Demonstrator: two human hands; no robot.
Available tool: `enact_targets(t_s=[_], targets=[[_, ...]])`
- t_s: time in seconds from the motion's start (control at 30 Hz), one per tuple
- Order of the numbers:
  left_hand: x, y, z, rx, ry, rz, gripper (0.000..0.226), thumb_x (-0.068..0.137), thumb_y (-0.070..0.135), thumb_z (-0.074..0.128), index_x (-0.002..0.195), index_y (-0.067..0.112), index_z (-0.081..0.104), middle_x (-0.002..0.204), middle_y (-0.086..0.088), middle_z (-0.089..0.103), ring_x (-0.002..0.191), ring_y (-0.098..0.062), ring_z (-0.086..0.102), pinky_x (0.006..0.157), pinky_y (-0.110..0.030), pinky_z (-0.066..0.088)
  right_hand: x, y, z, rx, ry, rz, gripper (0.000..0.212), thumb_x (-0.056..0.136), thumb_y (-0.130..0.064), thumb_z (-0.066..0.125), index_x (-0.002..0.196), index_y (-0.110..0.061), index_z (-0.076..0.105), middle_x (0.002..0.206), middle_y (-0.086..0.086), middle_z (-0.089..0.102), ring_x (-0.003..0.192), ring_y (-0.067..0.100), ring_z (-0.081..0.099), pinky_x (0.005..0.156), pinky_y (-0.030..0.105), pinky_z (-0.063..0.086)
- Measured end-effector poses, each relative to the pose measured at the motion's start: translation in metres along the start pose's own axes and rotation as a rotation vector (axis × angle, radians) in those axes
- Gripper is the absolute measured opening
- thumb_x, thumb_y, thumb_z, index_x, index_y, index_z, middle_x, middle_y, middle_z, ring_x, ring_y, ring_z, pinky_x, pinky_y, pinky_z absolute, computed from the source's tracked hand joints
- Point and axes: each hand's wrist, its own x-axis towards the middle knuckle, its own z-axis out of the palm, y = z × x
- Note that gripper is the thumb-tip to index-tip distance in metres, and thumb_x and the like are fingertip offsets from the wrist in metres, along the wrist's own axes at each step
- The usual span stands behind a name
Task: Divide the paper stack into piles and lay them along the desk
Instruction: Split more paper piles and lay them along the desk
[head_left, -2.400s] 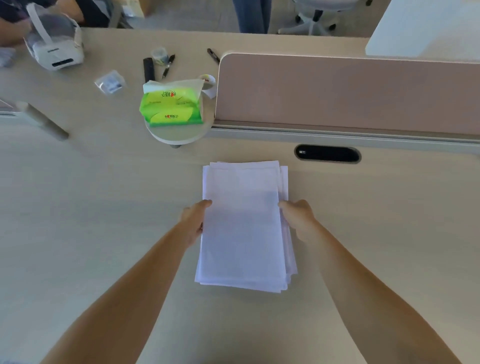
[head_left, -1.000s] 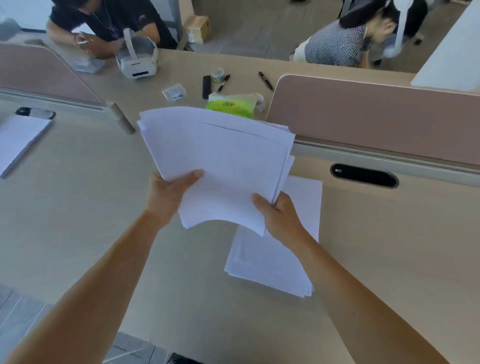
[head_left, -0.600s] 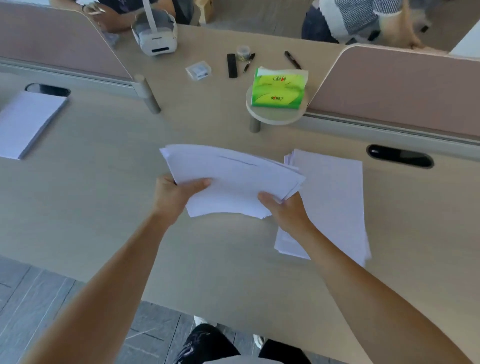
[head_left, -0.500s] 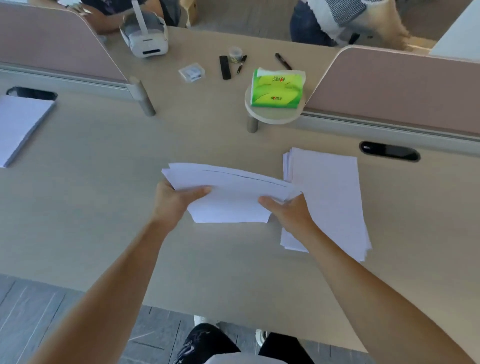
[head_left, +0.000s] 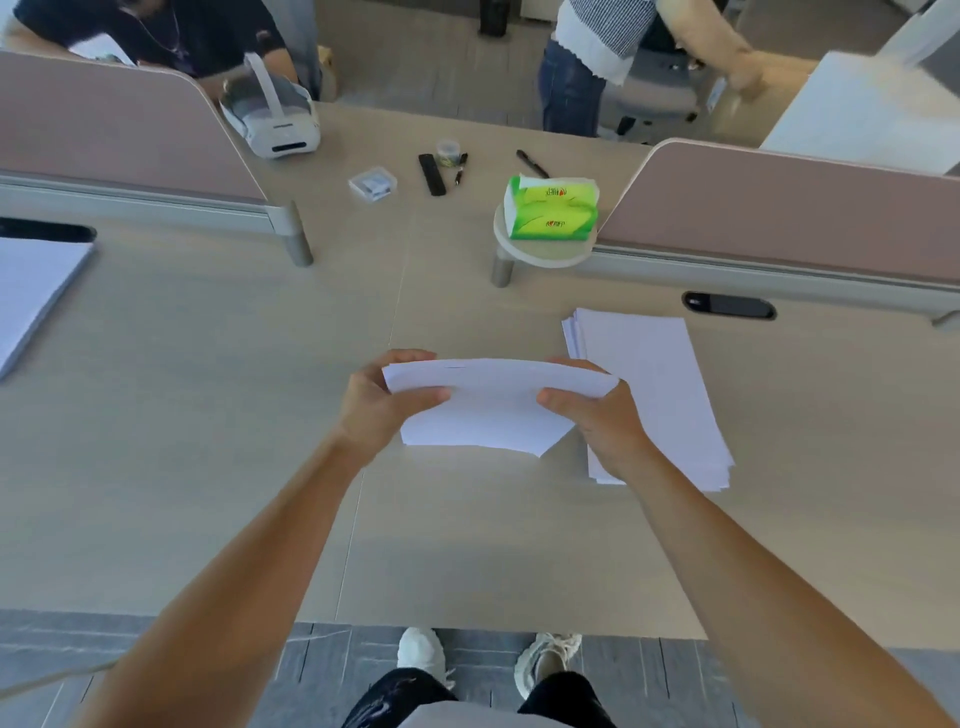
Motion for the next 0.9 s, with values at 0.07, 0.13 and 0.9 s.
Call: enact_targets(t_s=[0.07,0.13,0.9], targets=[[-0.002,0.000,0.005,0.003,-0.010,-0.005,0.049,0.054,0.029,0.085,0.097,0.007,0.073,0.098,-0.011,0.075,0.086,-0.022,0.073,0.073,-0.037,0.058,-0.001,0.000,0.004,-0.014,0.028,0.004,0.032,0.062,-0.016,0.090,0.092,-0.016,0.077,0.095,0.006,0.077,0.092,0.025,0.073,0.087,0.044,0.057],[-0.003,0.001,0.008,0.025,0.001,0.011,0.045,0.058,0.032,0.083,0.094,0.005,0.075,0.098,-0.015,0.075,0.090,-0.030,0.073,0.077,-0.047,0.059,-0.002,-0.004,0.009,-0.015,0.084,-0.013,0.021,0.071,-0.012,0.086,0.090,-0.015,0.077,0.091,0.004,0.078,0.088,0.022,0.074,0.085,0.043,0.058],[-0.002,-0.001,-0.022,-0.018,-0.105,-0.013,0.071,0.061,0.027,0.086,0.125,0.018,0.057,0.119,-0.007,0.069,0.109,-0.026,0.067,0.093,-0.048,0.054,-0.010,-0.002,0.009,0.016,-0.055,-0.004,0.055,0.061,-0.029,0.092,0.108,-0.010,0.072,0.108,0.009,0.076,0.101,0.025,0.072,0.093,0.041,0.054]])
